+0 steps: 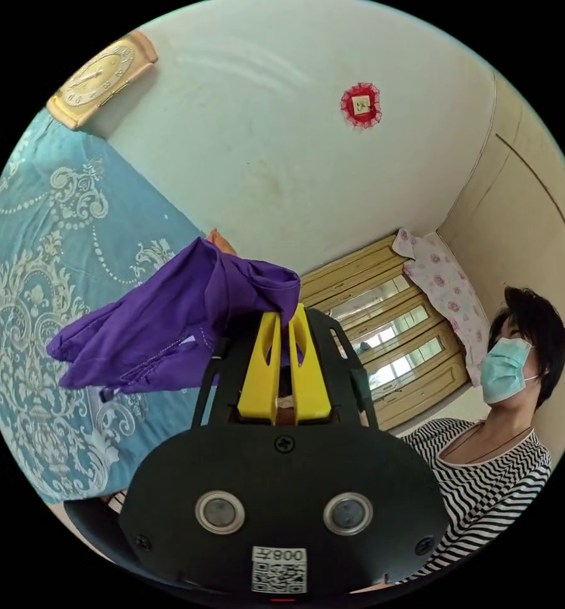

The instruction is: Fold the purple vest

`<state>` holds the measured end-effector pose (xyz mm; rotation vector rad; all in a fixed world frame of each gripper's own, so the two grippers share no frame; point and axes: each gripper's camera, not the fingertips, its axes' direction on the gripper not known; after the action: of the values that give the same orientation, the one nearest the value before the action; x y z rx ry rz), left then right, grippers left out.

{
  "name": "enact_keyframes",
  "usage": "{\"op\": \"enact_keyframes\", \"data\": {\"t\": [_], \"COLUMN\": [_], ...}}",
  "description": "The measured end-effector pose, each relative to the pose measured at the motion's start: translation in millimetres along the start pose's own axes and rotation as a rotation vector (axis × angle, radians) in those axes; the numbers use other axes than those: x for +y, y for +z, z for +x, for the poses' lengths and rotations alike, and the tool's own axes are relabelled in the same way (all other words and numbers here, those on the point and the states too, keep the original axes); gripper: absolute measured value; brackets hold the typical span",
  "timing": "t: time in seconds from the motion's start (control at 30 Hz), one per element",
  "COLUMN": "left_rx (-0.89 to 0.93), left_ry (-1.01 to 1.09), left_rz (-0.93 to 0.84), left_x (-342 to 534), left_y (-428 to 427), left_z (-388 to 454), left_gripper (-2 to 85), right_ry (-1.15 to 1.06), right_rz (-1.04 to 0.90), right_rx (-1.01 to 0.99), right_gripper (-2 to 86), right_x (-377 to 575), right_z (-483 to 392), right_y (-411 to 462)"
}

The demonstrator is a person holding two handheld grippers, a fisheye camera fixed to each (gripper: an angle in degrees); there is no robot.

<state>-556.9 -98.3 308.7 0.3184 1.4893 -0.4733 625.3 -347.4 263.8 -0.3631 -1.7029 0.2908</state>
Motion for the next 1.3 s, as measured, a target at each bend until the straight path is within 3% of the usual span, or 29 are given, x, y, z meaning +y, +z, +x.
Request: {"op": "enact_keyframes", "data": {"t": [0.37, 0.57, 0.7, 0.93, 1.3], "left_rx": [0.067, 0.092, 0.036, -0.105, -0.083], "left_ry": [0.188, 0.253, 0.199, -0.122, -0.213], "left_rz": [0.016, 0.014, -0.072, -0.295, -0.344], "left_x": [-204.7, -270.6, -265.0, -188.9, -144.5], "left_y": [280.3, 419.8, 503.3, 627.9, 704.5], "left_z": [-44.3, -68.0, -126.7, -304.7, -416.7], "left_gripper": [2.4, 2.5, 2.4, 1.9, 1.2], "right_ry": [-0.160, -0.290, -0.158, 0.218, 0.212], "right_rz": [0.135, 0.175, 0.145, 0.046, 0.016], "right_rx": [0.108, 0.281, 0.446, 0.583, 0.797], "right_gripper": [3.1, 3.7, 4.3, 5.1, 6.4], "right_x": [-235.3, -348.5, -383.0, -375.7, -381.7], "right_z": [-109.8, -204.7, -194.3, -91.4, -127.2], "right_y": [-117.4, -184.5, -216.8, -234.5, -216.0]}}
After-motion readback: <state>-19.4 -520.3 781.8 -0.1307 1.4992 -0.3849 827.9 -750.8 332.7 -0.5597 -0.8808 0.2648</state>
